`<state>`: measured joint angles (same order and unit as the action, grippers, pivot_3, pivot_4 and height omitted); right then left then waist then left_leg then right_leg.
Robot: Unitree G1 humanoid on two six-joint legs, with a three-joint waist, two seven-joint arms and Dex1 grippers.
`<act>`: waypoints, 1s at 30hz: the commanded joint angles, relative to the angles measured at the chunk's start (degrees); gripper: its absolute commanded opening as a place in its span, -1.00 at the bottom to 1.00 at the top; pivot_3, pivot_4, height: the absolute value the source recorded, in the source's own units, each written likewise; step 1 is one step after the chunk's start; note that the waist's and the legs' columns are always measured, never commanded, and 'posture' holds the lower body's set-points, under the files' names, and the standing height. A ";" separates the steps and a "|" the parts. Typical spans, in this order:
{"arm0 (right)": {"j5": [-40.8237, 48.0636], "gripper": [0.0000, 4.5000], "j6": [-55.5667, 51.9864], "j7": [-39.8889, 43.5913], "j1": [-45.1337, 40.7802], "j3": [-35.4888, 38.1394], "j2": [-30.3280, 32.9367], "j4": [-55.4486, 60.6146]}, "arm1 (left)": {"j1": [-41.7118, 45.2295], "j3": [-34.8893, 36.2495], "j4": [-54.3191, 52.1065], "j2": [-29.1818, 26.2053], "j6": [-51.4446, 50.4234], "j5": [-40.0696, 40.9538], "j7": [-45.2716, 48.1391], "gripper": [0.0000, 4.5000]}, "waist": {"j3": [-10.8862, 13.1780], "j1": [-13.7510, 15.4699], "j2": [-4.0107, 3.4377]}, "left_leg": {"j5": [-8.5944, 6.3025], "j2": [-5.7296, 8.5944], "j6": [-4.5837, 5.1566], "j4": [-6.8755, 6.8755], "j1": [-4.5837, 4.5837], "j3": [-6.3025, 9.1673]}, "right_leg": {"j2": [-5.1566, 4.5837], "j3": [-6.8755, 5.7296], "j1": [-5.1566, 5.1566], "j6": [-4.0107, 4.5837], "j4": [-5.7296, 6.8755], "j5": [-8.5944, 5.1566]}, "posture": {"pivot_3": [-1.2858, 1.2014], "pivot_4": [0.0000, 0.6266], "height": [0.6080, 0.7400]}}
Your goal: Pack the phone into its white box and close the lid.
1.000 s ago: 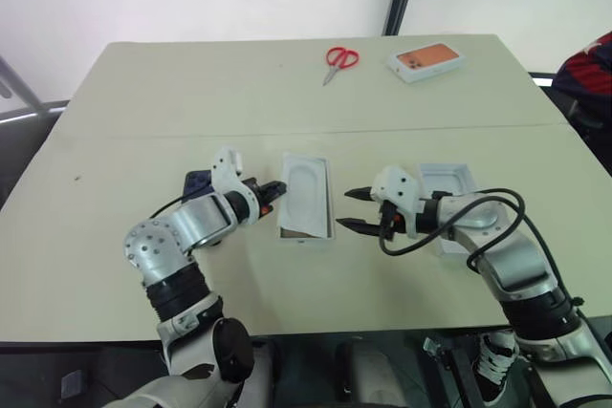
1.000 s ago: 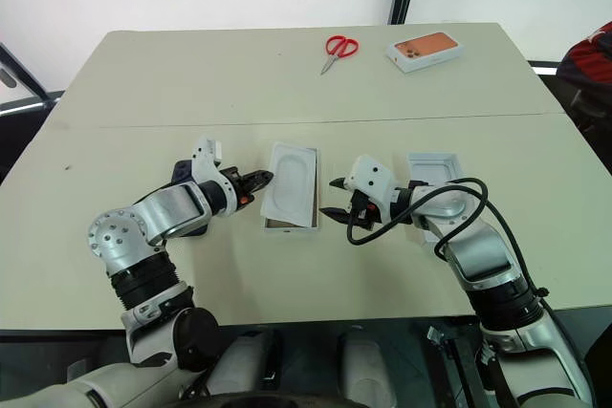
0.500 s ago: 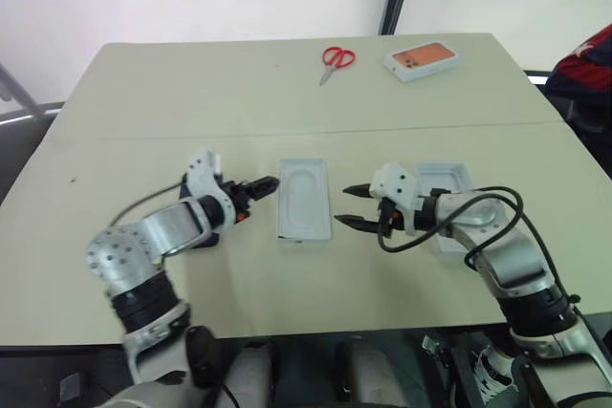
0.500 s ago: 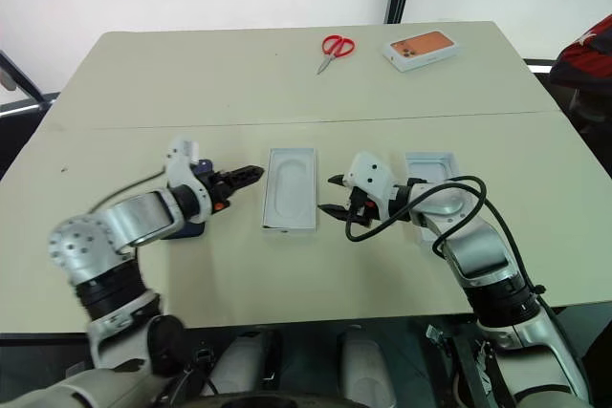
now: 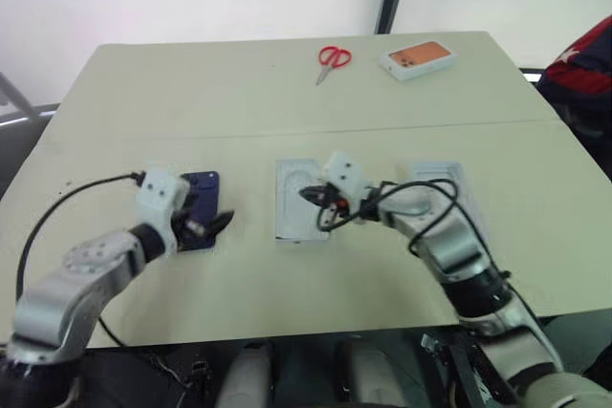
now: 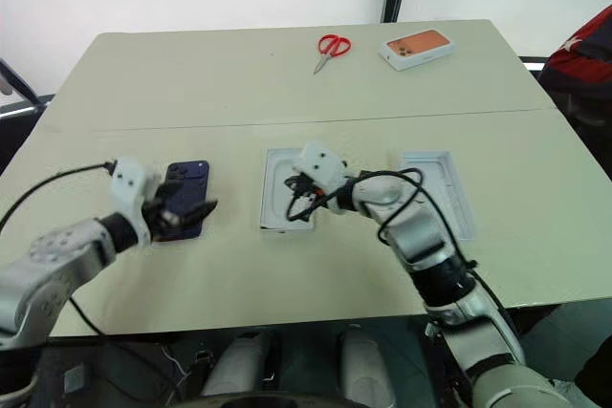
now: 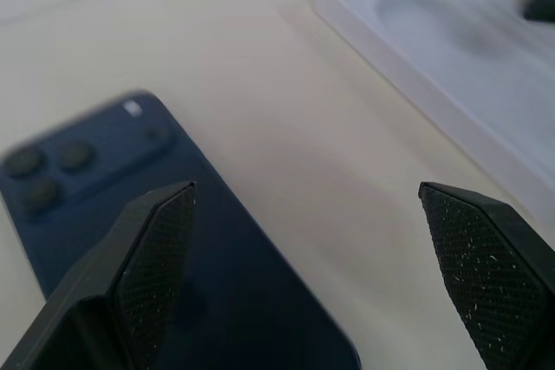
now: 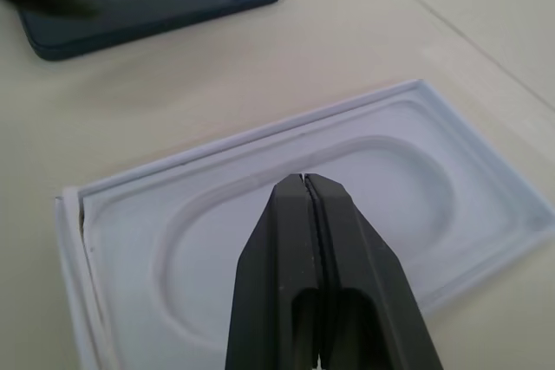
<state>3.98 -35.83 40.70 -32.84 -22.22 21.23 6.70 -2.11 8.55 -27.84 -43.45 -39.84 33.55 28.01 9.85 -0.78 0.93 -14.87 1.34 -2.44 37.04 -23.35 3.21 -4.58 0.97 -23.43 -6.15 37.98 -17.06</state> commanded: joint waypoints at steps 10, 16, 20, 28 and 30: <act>-7.37 -0.99 2.77 -1.27 -2.72 -5.17 -2.04 -5.46 | -6.98 6.71 -2.99 1.40 6.16 0.12 7.21 0.93 | 0.00 -0.09 0.01 | -0.07 -0.02 0.13 0.04 -0.01 0.09 | -0.06 -0.08 0.07 0.04 -0.06 0.05 | 0.03 -0.52 1.00; -5.34 -0.99 7.09 -1.25 -5.55 -1.53 -4.76 -2.31 | -2.31 15.52 2.29 6.00 -7.40 7.18 -4.55 0.93 | 0.01 -0.13 0.00 | -0.07 -0.02 0.13 0.05 0.00 0.10 | 0.03 -0.12 0.05 0.04 0.00 0.05 | 0.03 -0.52 1.00; -5.39 -1.00 6.50 -0.61 -7.19 -3.06 -7.03 -1.92 | 1.74 20.38 3.95 8.89 -14.58 10.55 -11.38 0.96 | -0.01 -0.37 0.04 | -0.07 -0.04 0.13 0.08 0.00 0.12 | 0.09 -0.16 0.01 0.02 0.09 0.06 | 0.03 -0.52 1.00; -11.65 -1.00 6.26 -2.63 -13.52 -11.92 -16.88 -13.00 | 14.65 23.97 13.00 8.27 -32.76 14.40 -21.18 0.96 | -0.02 -0.44 0.06 | -0.03 -0.02 0.05 0.08 0.03 0.17 | 0.14 -0.18 -0.01 0.02 0.16 0.06 | 0.03 -0.52 1.00; -12.34 -1.00 5.89 -3.12 -15.07 -12.78 -19.29 -16.66 | 17.61 22.68 15.96 7.35 -38.53 14.56 -20.94 0.96 | -0.03 -0.45 0.06 | -0.01 0.00 0.02 0.07 0.02 0.14 | 0.11 -0.17 -0.02 0.02 0.11 0.06 | 0.03 -0.52 1.00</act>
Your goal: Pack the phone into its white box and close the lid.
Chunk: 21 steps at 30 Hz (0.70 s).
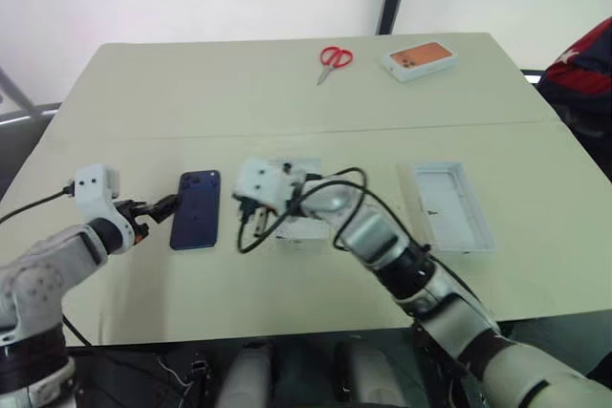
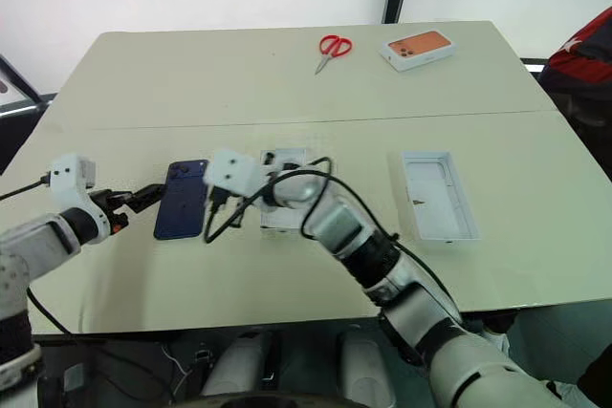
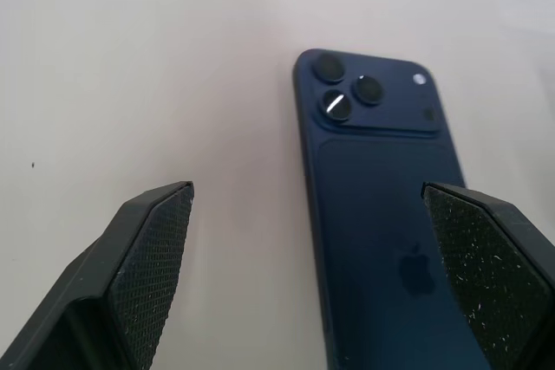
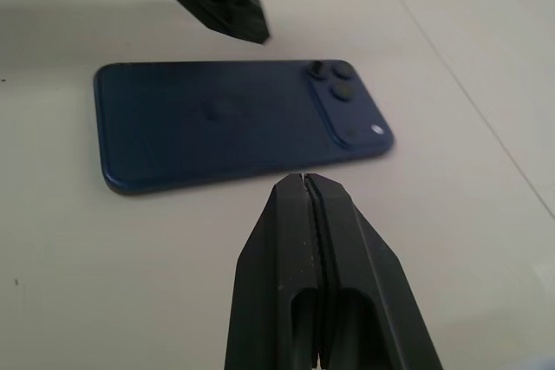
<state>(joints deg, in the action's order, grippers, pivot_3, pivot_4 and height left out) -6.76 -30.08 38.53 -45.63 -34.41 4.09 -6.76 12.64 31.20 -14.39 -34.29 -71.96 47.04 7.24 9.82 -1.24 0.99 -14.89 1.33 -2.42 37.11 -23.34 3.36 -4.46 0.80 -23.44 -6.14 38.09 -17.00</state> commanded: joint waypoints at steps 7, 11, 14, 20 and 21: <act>-6.57 -1.00 1.24 -2.61 -5.91 -3.91 -6.99 -14.35 | 9.75 -1.81 6.85 -0.71 -18.72 -0.27 0.71 0.96 | -0.03 0.12 0.04 | 0.15 0.04 -0.26 -0.02 0.03 0.06 | -0.03 -0.02 0.00 0.00 0.06 0.00 | 0.03 -0.52 1.00; -7.48 -1.00 1.94 -2.15 -7.04 -3.93 -9.00 -18.08 | 10.10 -2.89 6.30 1.05 -20.54 2.52 1.36 0.96 | -0.04 0.04 0.02 | 0.25 0.07 -0.43 -0.03 0.03 0.05 | -0.07 -0.01 0.01 0.00 0.05 0.00 | 0.03 -0.52 1.00; -8.23 -1.00 3.01 -1.89 -7.26 -4.08 -9.89 -19.69 | 9.72 -3.38 6.16 1.91 -20.54 3.88 1.11 0.96 | -0.06 0.11 0.00 | 0.26 0.05 -0.47 -0.06 0.06 0.06 | -0.07 0.00 0.01 0.00 0.06 0.00 | 0.03 -0.52 1.00; -9.03 -1.00 4.51 -1.02 -6.50 -3.74 -10.30 -19.28 | 9.79 -2.36 6.17 4.55 -20.54 6.75 -0.17 0.96 | -0.08 0.21 0.00 | 0.26 0.08 -0.47 -0.06 0.06 0.07 | -0.11 0.00 0.03 0.00 0.05 0.00 | 0.03 -0.52 1.00; -9.11 -1.00 4.66 -0.87 -6.35 -3.73 -10.27 -19.09 | 9.85 -2.05 6.20 5.08 -20.54 7.31 -0.47 0.96 | -0.08 0.23 0.00 | 0.26 0.08 -0.47 -0.06 0.06 0.07 | -0.11 0.00 0.03 0.00 0.05 0.00 | 0.03 -0.52 1.00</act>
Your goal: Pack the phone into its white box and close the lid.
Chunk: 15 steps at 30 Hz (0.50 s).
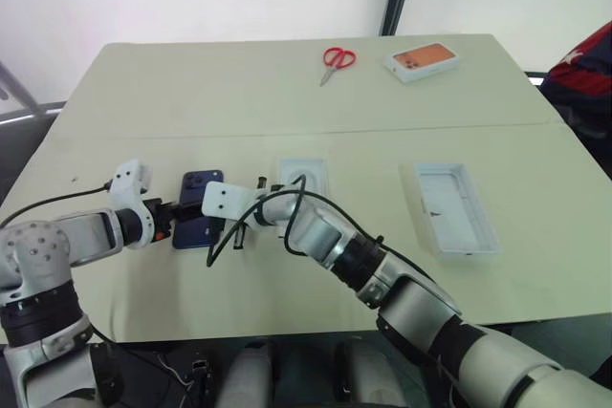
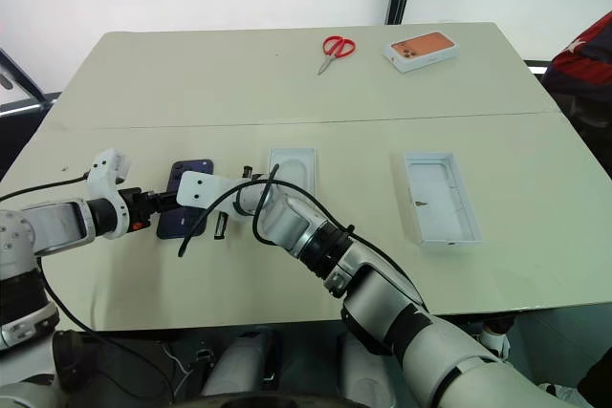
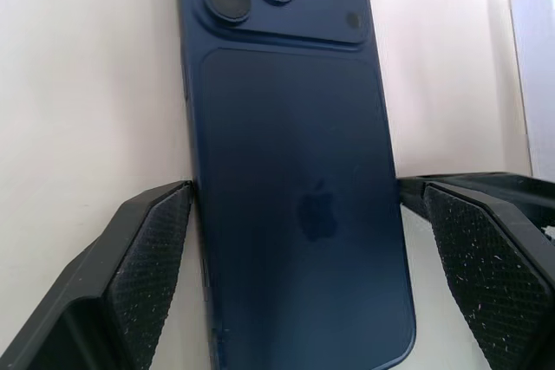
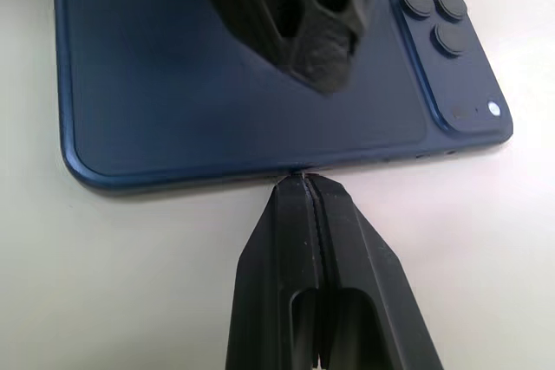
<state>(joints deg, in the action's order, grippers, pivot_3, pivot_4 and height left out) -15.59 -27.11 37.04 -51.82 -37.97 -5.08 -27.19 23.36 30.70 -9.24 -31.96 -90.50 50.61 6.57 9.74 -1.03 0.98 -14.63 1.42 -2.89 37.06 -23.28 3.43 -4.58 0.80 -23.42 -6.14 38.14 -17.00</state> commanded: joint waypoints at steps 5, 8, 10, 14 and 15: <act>-0.68 -1.00 1.92 1.05 0.45 -0.07 -0.78 2.16 | 0.52 0.76 1.58 6.12 -2.00 6.85 -1.38 0.96 | -0.04 0.26 -0.01 | 0.00 0.01 0.00 0.01 0.00 0.01 | -0.02 -0.01 0.02 0.00 -0.01 0.00 | 0.03 -0.52 1.00; -0.91 -1.00 1.94 1.19 0.70 0.16 -0.71 2.45 | 0.99 1.57 1.75 7.19 -2.00 8.32 -2.53 0.96 | -0.05 0.36 0.01 | 0.00 0.03 0.00 0.02 0.01 0.02 | -0.04 -0.01 0.04 0.00 -0.01 0.00 | 0.03 -0.52 1.00; -1.08 -1.00 1.86 1.28 0.90 0.38 -0.68 2.66 | 1.26 2.05 2.13 7.46 -2.00 8.42 -3.49 0.96 | -0.06 0.39 0.01 | 0.00 0.04 0.00 0.02 0.01 0.04 | -0.05 -0.02 0.05 0.00 -0.01 0.00 | 0.03 -0.52 1.00; -1.52 -1.00 1.66 1.53 1.59 0.65 -0.26 3.36 | 1.86 3.96 3.40 7.03 -2.00 8.29 -4.08 0.96 | -0.07 0.38 0.01 | 0.00 0.05 0.00 0.02 0.01 0.06 | -0.05 -0.04 0.06 0.00 -0.01 0.00 | 0.03 -0.52 1.00; -1.65 -1.00 1.59 1.61 1.77 0.70 -0.15 3.57 | 2.03 4.46 3.70 6.89 -2.00 8.55 -4.16 0.96 | -0.07 0.36 0.01 | 0.00 0.06 0.00 0.02 0.01 0.06 | -0.05 -0.04 0.06 0.00 -0.01 0.00 | 0.03 -0.52 1.00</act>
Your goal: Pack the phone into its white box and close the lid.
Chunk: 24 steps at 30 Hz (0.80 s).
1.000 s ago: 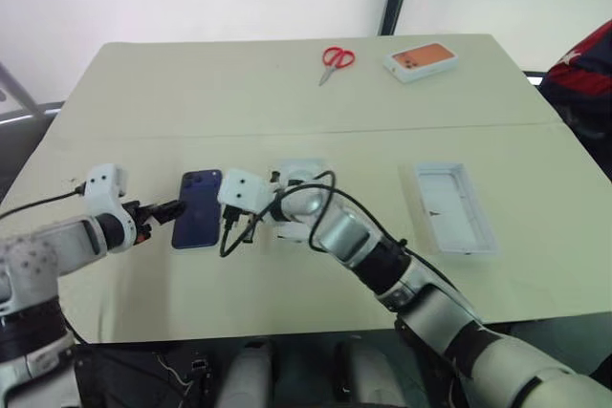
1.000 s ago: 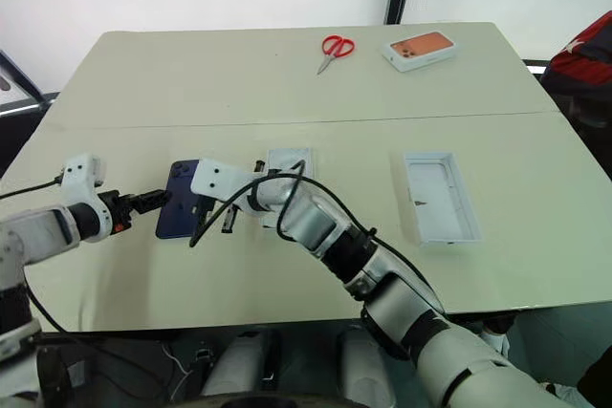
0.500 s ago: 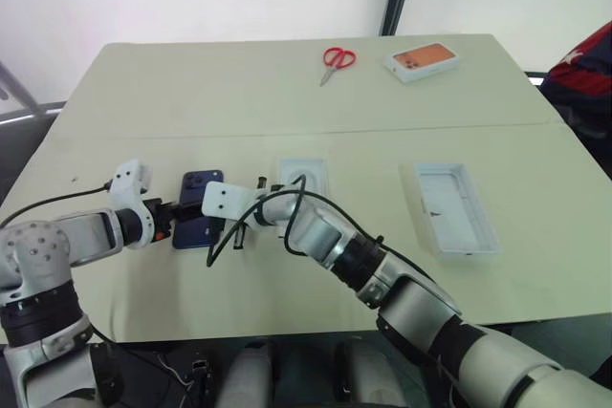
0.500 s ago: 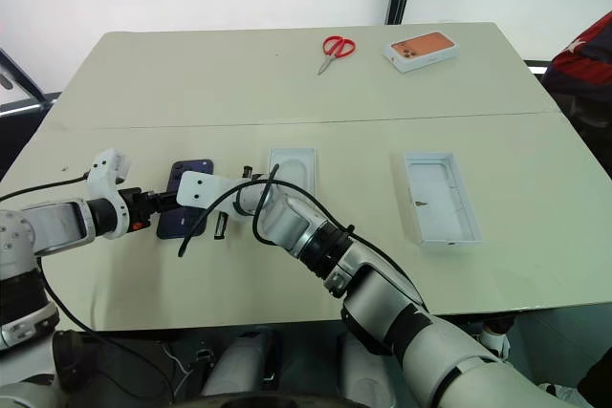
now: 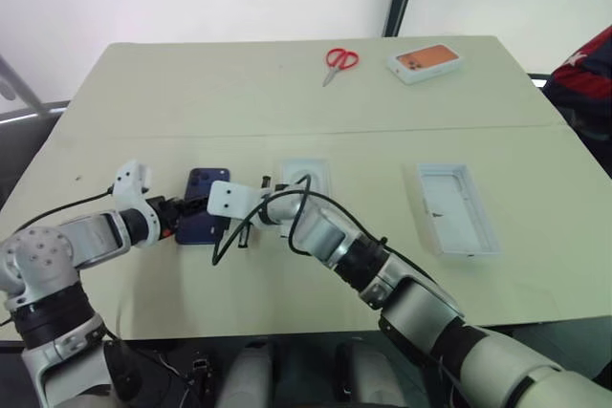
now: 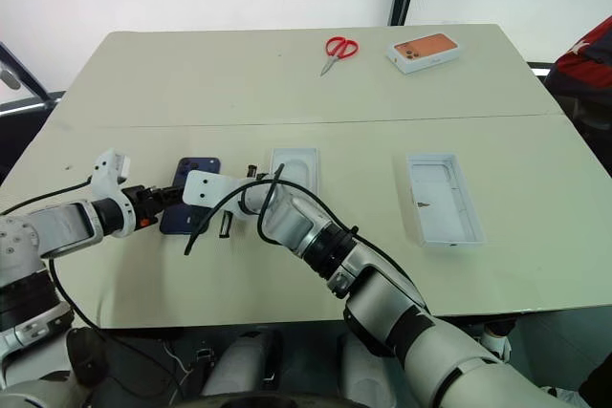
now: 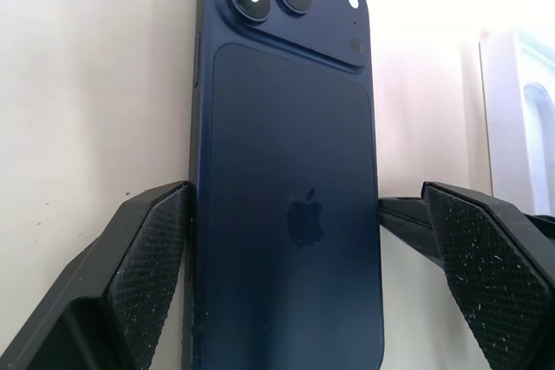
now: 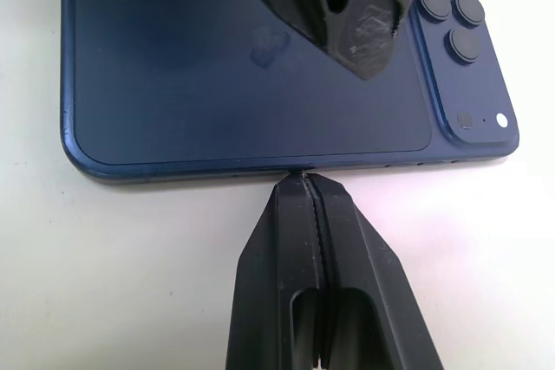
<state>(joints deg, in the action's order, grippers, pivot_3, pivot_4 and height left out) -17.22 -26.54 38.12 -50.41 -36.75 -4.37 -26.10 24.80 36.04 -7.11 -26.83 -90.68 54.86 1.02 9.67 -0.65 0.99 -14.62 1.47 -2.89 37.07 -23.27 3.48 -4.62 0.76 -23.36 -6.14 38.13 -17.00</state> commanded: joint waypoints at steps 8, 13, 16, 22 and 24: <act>-0.59 -1.00 0.80 0.81 0.86 -0.13 -0.65 3.12 | 1.45 1.56 3.36 1.65 -1.82 6.50 0.26 0.96 | 0.00 -0.11 0.00 | 0.00 0.00 0.00 0.00 0.00 0.00 | 0.00 0.00 -0.01 0.00 0.00 0.00 | 0.03 -0.52 1.00; -0.66 -1.00 0.82 0.92 0.92 0.00 -0.45 3.41 | 1.57 2.91 3.63 1.81 -1.82 7.29 -0.75 0.73 | 0.00 -0.15 0.00 | 0.00 -0.01 0.00 0.00 0.00 0.00 | 0.01 0.00 -0.01 0.00 0.00 0.00 | 0.03 -0.52 1.00; -0.70 -1.00 0.86 0.93 0.97 0.02 -0.34 3.52 | 1.69 3.33 3.67 1.89 -1.82 7.75 -1.44 0.20 | 0.00 -0.12 0.01 | 0.00 -0.01 -0.01 0.00 -0.01 0.00 | 0.01 0.00 -0.03 0.00 0.00 0.00 | 0.03 -0.52 1.00; -0.73 -1.00 0.79 0.93 1.13 0.02 -0.07 3.97 | 1.46 3.50 2.84 1.89 -1.82 10.13 -2.71 -0.01 | 0.02 -0.56 0.06 | 0.01 -0.07 -0.03 -0.02 -0.05 0.00 | 0.06 0.01 -0.10 0.00 0.01 0.00 | 0.03 -0.52 1.00; -0.73 -1.00 0.70 0.92 1.13 0.06 -0.04 4.09 | 1.52 3.68 2.85 2.01 -1.82 10.94 -3.14 -0.01 | 0.02 -0.58 0.06 | 0.02 -0.09 -0.05 -0.05 -0.05 0.00 | 0.07 0.02 -0.12 0.00 0.01 0.00 | 0.03 -0.52 1.00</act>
<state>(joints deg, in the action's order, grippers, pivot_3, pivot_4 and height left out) -17.84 -26.37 38.72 -49.41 -36.49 -3.55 -24.25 25.45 39.22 -2.78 -24.52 -92.02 63.37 -1.89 9.69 -1.23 1.05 -14.60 1.38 -2.94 37.02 -23.33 3.48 -4.55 0.78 -23.48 -6.13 38.14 -17.00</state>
